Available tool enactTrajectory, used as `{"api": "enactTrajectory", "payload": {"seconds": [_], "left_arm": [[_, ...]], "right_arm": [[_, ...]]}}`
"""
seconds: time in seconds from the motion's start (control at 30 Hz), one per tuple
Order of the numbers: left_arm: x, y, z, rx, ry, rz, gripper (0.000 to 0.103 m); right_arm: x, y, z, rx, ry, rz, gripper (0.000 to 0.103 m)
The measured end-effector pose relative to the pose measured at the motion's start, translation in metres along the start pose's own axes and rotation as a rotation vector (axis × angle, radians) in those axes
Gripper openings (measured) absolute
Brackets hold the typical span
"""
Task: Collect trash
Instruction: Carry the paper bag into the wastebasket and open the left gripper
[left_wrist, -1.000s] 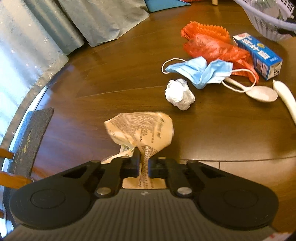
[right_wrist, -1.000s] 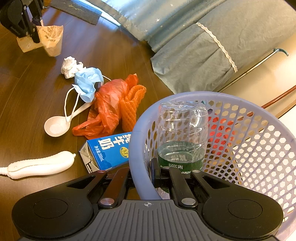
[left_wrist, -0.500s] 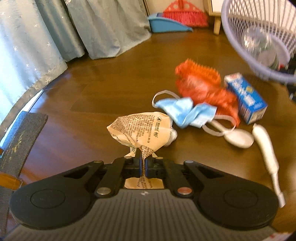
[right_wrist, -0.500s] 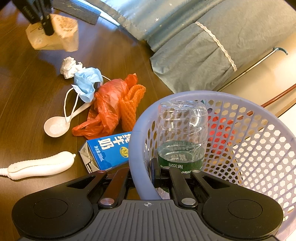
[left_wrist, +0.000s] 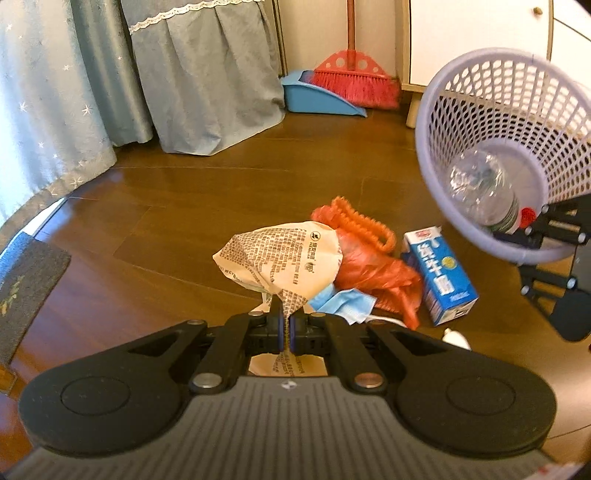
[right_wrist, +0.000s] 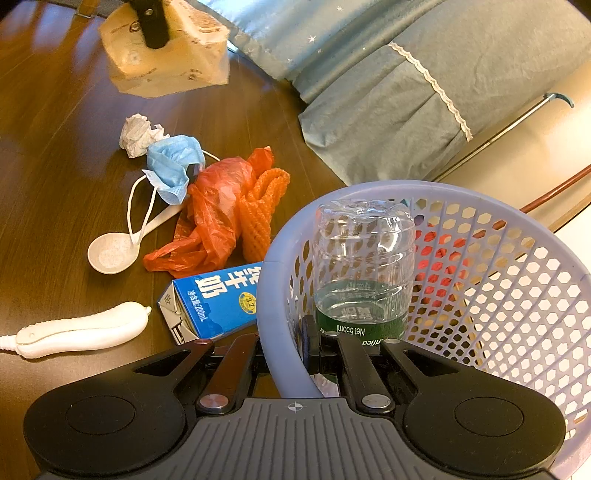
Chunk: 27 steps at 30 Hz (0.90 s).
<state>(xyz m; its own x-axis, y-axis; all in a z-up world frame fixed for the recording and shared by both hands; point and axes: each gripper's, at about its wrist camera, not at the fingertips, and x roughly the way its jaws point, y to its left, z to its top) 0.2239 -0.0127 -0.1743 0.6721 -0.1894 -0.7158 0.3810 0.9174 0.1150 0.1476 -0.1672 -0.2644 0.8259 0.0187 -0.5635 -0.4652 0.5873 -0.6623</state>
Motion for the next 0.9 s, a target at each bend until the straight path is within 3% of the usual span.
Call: {"api": "enactTrajectory", "payload": {"seconds": [0.27,0.9], "left_arm": [[-0.004,-0.008,0.010,-0.025,-0.017,-0.061,0.001],[-0.018,-0.044,0.054,0.027,-0.118,-0.189,0.001]], "right_arm": [[-0.002,-0.001,0.001,0.005,0.001,0.000,0.002],[-0.003,-0.001,0.004,0.012,0.004,0.000,0.002]]}}
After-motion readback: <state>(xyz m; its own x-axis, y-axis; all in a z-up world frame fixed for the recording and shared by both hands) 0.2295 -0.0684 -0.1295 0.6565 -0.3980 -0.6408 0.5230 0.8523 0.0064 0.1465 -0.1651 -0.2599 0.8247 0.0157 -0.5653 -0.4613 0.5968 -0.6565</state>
